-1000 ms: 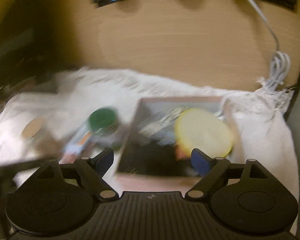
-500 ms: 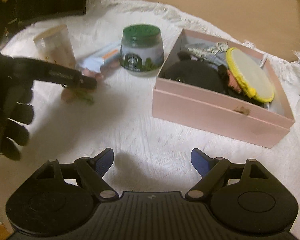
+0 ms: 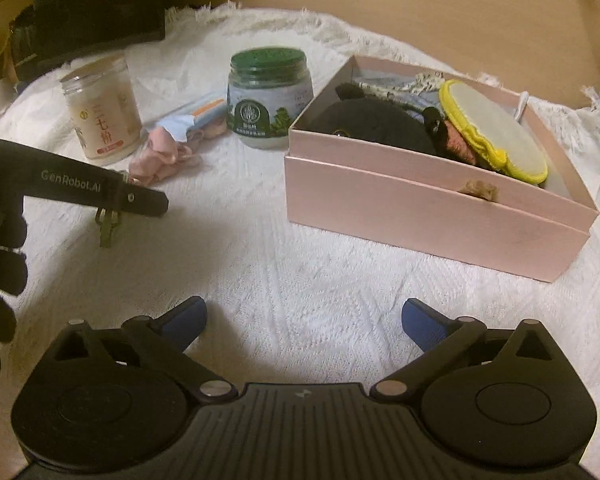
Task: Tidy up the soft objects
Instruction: 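Move both grippers back over the blanket toward the remaining items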
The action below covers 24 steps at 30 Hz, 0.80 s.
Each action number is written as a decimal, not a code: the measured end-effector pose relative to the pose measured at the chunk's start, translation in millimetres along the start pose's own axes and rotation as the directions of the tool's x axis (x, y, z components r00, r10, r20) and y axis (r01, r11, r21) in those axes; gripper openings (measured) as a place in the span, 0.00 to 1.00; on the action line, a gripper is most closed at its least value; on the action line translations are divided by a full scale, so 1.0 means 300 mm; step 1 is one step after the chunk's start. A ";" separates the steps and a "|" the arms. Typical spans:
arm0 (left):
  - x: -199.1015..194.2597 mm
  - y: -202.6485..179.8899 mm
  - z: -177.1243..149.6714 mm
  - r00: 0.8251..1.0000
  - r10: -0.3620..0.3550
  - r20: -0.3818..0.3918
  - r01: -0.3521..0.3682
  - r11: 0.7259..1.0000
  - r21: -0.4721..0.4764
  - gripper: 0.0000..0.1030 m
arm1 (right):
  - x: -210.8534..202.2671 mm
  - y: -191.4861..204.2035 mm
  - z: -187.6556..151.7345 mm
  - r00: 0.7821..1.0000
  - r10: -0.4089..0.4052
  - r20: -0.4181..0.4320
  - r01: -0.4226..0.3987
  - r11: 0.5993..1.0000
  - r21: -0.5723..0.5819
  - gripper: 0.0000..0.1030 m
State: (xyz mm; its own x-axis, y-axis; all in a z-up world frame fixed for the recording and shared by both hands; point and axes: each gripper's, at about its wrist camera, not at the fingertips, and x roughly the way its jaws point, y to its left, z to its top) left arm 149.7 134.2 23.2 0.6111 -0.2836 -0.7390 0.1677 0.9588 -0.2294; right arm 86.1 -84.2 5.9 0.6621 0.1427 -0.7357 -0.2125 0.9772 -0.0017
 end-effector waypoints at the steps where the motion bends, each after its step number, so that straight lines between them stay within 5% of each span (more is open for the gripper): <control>1: -0.006 -0.003 -0.012 1.000 0.006 0.012 -0.006 1.000 -0.009 0.25 | -0.008 0.000 -0.012 1.000 -0.001 0.019 0.001 1.000 0.001 1.00; 9: -0.028 -0.032 -0.053 0.997 0.046 0.055 -0.046 0.999 0.004 0.25 | -0.008 -0.012 -0.013 1.000 0.019 0.025 -0.019 1.000 -0.009 1.00; 18: -0.034 0.019 -0.006 0.995 -0.100 -0.019 0.099 0.994 -0.052 0.25 | -0.003 -0.016 -0.009 0.999 0.038 0.017 -0.038 0.999 -0.029 1.00; 21: -0.069 0.038 0.009 0.991 -0.132 0.016 0.133 0.988 -0.080 0.25 | -0.003 -0.015 -0.009 0.999 0.035 0.019 -0.034 0.999 -0.027 1.00; 24: -0.108 0.071 0.036 0.993 -0.064 0.101 0.074 0.993 -0.097 0.25 | -0.003 -0.016 -0.010 0.999 0.035 0.021 -0.034 0.999 -0.025 1.00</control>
State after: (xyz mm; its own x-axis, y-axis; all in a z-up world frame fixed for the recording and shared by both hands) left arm 141.9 164.1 49.1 0.6741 -0.3416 -0.6549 0.1370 0.9291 -0.3436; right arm 84.3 -89.5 4.6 0.6694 0.1798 -0.7208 -0.2528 0.9675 0.0066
